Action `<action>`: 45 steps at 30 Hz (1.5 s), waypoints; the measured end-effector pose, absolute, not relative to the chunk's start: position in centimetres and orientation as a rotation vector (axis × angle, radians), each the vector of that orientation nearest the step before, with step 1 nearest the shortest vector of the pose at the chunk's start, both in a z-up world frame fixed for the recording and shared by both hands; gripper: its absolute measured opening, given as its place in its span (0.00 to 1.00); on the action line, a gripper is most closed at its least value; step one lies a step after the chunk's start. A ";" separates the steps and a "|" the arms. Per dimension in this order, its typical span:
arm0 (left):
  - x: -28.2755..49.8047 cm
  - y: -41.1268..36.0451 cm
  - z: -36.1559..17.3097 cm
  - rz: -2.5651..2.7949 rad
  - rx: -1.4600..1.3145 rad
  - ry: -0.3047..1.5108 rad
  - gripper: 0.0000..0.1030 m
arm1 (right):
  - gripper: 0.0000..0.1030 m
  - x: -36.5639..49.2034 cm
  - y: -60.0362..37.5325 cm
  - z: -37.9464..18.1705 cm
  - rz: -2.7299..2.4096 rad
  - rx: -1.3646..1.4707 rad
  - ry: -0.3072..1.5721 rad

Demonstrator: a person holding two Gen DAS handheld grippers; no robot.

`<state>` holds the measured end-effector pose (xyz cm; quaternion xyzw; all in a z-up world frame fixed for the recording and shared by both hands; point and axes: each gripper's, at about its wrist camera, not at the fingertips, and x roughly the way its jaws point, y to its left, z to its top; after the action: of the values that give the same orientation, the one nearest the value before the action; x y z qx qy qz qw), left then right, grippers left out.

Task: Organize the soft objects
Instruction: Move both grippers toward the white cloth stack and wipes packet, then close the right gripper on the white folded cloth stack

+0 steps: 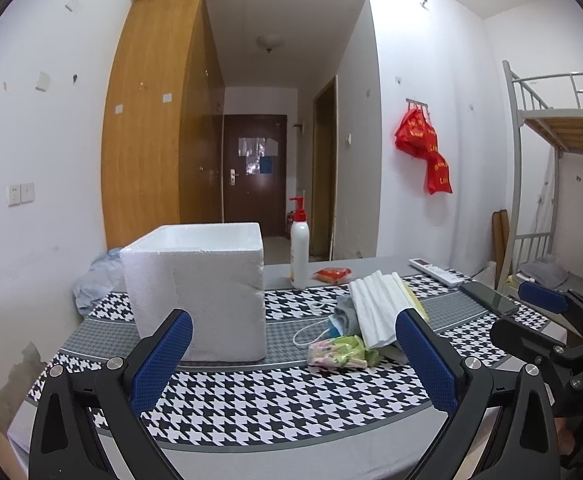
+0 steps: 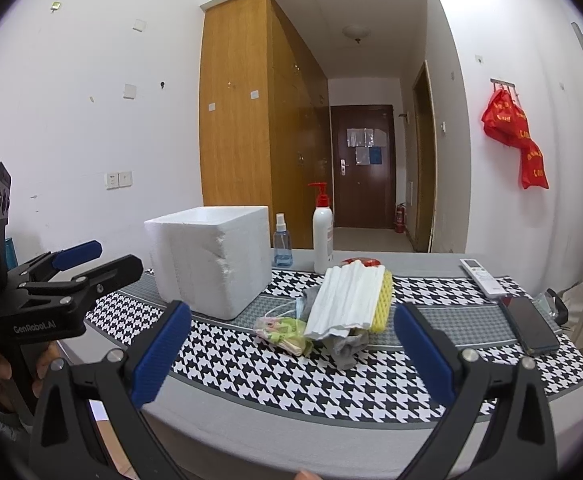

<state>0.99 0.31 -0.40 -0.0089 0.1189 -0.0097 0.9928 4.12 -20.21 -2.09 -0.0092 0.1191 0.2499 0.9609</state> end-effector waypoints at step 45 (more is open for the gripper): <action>12.2 -0.1 -4.4 -0.123 -0.021 0.508 0.99 | 0.99 15.2 -19.5 -3.5 0.487 -0.055 0.459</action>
<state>12.16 -0.08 -4.36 -0.0105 0.2514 -0.0608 0.9659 15.22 -19.53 -3.46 -0.0271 0.2251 0.2390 0.9442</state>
